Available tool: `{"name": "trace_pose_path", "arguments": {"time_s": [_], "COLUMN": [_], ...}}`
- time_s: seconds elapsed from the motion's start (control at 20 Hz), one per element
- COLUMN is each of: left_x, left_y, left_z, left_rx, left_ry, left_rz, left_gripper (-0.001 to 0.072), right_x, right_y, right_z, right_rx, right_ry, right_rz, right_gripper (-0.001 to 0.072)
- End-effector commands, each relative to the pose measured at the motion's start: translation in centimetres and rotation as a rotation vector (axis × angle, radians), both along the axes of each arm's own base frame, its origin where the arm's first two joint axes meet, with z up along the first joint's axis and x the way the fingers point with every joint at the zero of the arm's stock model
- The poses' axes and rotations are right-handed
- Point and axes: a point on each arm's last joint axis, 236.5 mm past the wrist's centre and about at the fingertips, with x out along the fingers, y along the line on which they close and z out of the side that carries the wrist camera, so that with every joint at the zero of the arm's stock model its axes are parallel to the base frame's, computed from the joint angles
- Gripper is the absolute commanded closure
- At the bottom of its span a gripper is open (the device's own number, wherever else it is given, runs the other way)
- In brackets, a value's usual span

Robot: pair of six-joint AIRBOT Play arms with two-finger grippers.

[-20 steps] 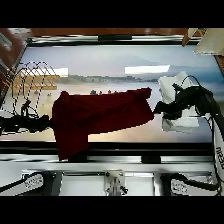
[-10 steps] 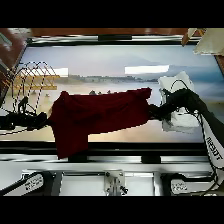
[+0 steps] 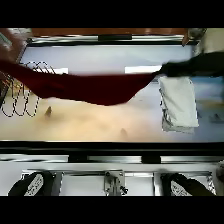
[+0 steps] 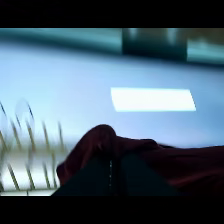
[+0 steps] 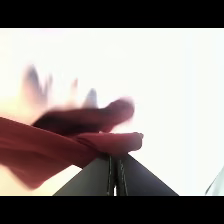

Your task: Fold the shirts.

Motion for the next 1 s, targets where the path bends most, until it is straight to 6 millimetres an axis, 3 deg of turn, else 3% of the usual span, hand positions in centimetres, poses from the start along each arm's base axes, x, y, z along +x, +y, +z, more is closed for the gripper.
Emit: {"name": "trace_pose_path", "arguments": {"time_s": [0.0,0.05,0.1,0.2,0.35,0.5,0.65,0.75,0.85,0.95], "left_x": [-17.8,-21.5,-24.5,-28.1,-28.9,-25.9,-20.9,-17.3,-14.2,-10.9], "left_y": [-4.6,-5.9,-7.3,-8.9,-7.5,-5.4,-3.7,-2.4,-2.5,-1.4], "left_z": [23.2,25.3,26.3,26.3,24.1,19.6,12.3,5.5,-3.2,-10.3], "left_rx": [0.196,0.176,0.136,0.121,0.154,0.193,0.186,0.147,0.128,0.033], "left_ry": [-0.724,-0.816,-0.867,-0.897,-0.805,-0.576,-0.262,-0.004,0.294,0.477], "left_rz": [0.128,0.125,0.104,0.098,0.203,0.268,0.241,0.209,0.087,0.051], "left_gripper": [0.0674,0.0674,0.0674,0.0674,0.0674,0.0674,0.0674,0.0674,0.0674,0.0675], "right_x": [-11.0,-15.0,-18.1,-22.8,-25.8,-24.9,-21.0,-17.9,-15.3,-11.8], "right_y": [-3.5,-4.0,-4.3,-4.7,-5.7,-6.8,-7.7,-8.5,-8.6,-8.3], "right_z": [25.6,28.8,30.3,30.8,29.1,25.6,18.7,11.1,2.4,-5.7], "right_rx": [-0.033,-0.032,-0.040,-0.056,-0.089,-0.142,-0.226,-0.293,-0.334,-0.350], "right_ry": [-0.761,-0.872,-0.928,-0.947,-0.880,-0.730,-0.436,-0.124,0.179,0.358], "right_rz": [-0.140,-0.163,-0.173,-0.186,-0.223,-0.251,-0.248,-0.231,-0.189,-0.153], "right_gripper": [0.0635,0.0634,0.0634,0.0635,0.0634,0.0634,0.0635,0.0635,0.0635,0.0634]}}
